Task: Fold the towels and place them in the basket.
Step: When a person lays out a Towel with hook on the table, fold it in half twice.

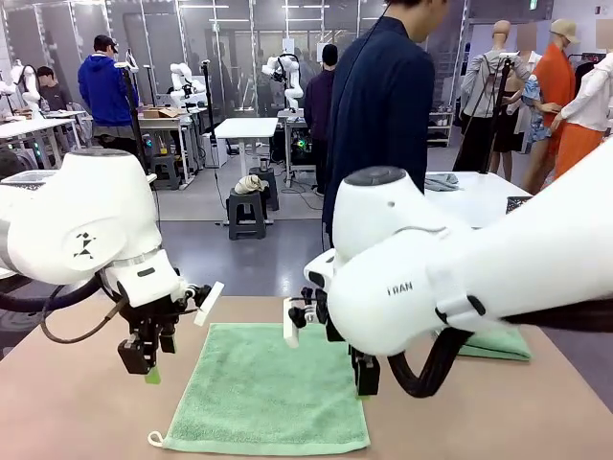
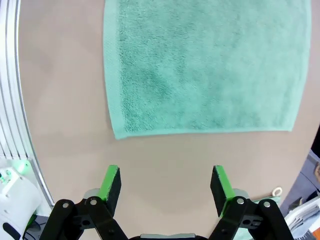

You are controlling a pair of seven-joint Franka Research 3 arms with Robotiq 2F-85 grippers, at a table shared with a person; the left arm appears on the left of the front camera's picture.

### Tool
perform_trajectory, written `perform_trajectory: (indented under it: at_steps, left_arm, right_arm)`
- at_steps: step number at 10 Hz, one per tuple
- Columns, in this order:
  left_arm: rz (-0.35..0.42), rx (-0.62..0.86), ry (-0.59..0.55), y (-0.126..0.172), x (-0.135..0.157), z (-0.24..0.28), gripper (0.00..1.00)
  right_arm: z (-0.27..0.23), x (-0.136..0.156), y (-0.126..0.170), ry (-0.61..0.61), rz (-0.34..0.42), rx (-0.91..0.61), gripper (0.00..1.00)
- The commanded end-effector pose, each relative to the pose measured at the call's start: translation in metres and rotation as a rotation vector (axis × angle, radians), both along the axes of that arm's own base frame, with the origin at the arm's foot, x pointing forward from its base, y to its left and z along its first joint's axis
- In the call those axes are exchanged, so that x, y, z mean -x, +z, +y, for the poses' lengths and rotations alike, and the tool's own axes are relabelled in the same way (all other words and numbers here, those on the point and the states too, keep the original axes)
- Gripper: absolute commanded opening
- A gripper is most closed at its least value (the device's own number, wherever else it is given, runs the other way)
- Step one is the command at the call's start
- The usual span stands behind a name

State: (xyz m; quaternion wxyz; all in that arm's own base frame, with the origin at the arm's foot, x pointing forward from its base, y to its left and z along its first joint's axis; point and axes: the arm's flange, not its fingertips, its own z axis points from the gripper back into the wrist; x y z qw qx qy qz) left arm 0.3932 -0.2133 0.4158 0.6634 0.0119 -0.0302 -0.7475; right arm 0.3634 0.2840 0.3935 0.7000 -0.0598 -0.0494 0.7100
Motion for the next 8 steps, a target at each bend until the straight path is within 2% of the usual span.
perform_trajectory:
  at_steps: [1, 5, 8]
  left_arm:
    - [0.010, 0.003, 0.042, -0.015, 0.012, -0.008, 0.69]
    - [0.010, 0.014, 0.056, -0.043, 0.033, -0.021, 0.69]
    - [0.044, 0.041, 0.052, -0.065, 0.041, -0.018, 0.69]
  right_arm:
    - [0.002, 0.009, -0.017, -0.025, 0.007, -0.049, 0.91]
    - [0.011, 0.015, -0.040, -0.147, -0.010, -0.065, 0.91]
    - [0.013, 0.016, -0.056, -0.183, 0.026, -0.039, 0.91]
